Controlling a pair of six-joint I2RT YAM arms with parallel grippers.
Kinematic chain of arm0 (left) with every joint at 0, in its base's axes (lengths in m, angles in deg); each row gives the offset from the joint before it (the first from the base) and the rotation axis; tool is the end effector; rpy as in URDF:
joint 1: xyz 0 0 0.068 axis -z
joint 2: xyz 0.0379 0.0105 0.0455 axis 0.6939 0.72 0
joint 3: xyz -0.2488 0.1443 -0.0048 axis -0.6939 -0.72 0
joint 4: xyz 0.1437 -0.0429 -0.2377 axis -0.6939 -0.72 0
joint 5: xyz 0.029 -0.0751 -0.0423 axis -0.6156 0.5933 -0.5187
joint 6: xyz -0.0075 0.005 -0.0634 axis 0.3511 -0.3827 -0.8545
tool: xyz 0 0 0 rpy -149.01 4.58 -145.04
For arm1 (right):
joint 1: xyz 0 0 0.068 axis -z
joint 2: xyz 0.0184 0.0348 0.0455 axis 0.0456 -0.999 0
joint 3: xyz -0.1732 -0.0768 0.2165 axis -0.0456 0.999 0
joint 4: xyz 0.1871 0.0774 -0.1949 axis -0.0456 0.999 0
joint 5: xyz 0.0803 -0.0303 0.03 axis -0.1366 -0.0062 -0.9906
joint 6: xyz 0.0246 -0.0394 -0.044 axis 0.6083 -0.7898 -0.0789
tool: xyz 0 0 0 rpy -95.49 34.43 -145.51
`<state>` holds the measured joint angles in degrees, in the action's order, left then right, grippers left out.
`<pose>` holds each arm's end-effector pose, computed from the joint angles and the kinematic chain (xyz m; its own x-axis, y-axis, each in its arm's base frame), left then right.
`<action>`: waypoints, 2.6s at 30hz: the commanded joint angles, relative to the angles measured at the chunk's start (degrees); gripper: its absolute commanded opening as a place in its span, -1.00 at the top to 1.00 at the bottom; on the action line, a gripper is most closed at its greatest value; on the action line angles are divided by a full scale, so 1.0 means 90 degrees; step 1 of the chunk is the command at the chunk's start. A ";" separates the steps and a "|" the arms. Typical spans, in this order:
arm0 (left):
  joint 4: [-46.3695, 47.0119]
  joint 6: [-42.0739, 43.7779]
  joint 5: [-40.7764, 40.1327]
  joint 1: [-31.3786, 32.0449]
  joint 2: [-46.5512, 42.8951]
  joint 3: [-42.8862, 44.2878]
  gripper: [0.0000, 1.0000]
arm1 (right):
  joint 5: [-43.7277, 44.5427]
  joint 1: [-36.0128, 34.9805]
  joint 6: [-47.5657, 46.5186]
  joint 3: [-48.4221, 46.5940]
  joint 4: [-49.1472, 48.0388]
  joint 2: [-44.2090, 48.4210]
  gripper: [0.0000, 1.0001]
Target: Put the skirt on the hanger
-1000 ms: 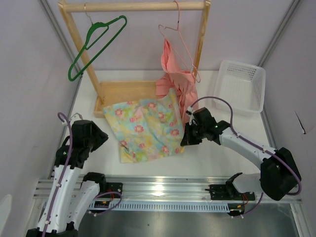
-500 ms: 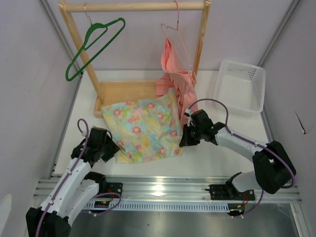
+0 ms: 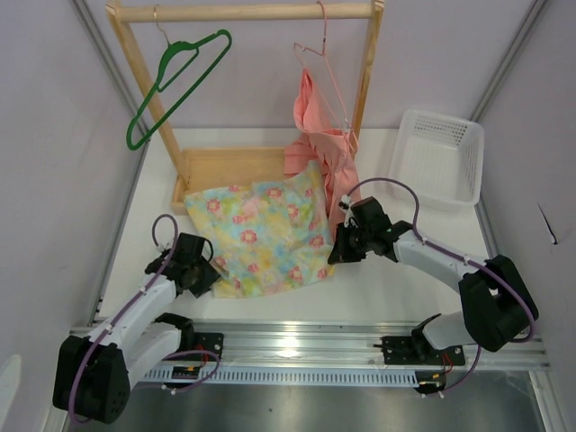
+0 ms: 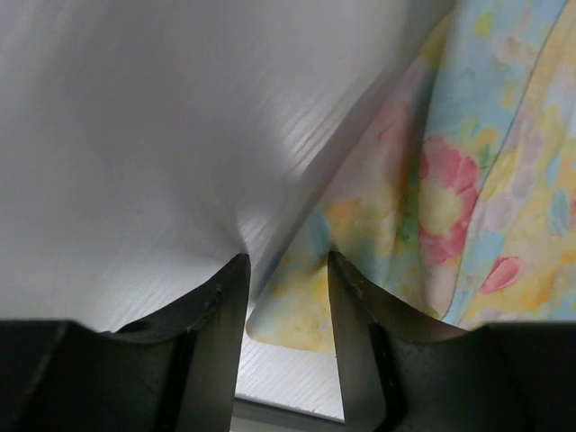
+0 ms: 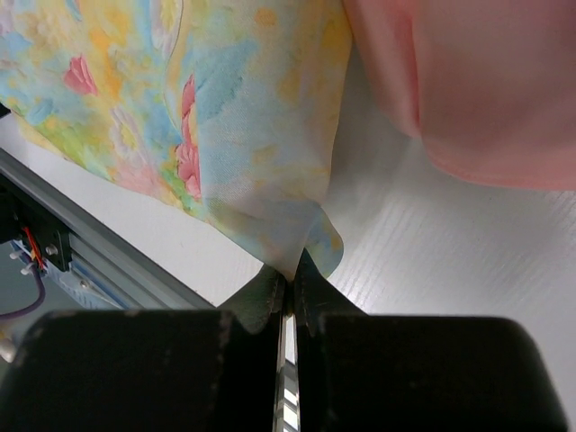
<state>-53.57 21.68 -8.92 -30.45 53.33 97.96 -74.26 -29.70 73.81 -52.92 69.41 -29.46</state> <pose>0.1550 -0.0309 0.1450 -0.6520 -0.6942 -0.3049 -0.6471 0.7191 -0.2533 0.2416 0.1723 0.1884 -0.9004 -0.1017 -0.4230 -0.3226 0.8085 0.4923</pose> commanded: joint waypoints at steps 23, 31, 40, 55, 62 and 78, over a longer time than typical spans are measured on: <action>-0.1824 0.1782 0.1090 -0.1480 -0.0630 0.5617 1.00 | -0.0967 0.0436 0.0096 -0.3300 0.0413 0.0364 0.92; -0.1394 0.1616 0.1783 -0.1480 0.0170 0.7094 1.00 | -0.1933 0.0837 0.0818 -0.3887 -0.0134 0.0471 0.88; -0.1463 0.1626 0.1306 -0.1480 0.0639 0.8082 1.00 | -0.2002 0.0876 0.1657 -0.3771 -0.1138 0.0726 0.93; -0.0935 0.1489 0.1315 -0.1675 0.0642 0.7536 1.00 | -0.0548 -0.0139 0.2499 -0.1379 -0.2576 0.1897 1.00; -0.1139 0.1557 0.1433 -0.1685 0.0211 0.7505 1.00 | 0.0154 -0.0501 0.1719 -0.1922 -0.1405 0.2717 1.00; 0.0658 0.1323 0.3580 -0.1832 0.3704 0.9983 1.00 | -0.1299 0.1012 0.1317 -0.5653 -0.1687 -0.1039 1.00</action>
<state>-55.15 34.57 15.80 -46.16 81.96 179.13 -82.54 -22.29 86.47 -97.53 56.31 -34.61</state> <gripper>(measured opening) 0.010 0.054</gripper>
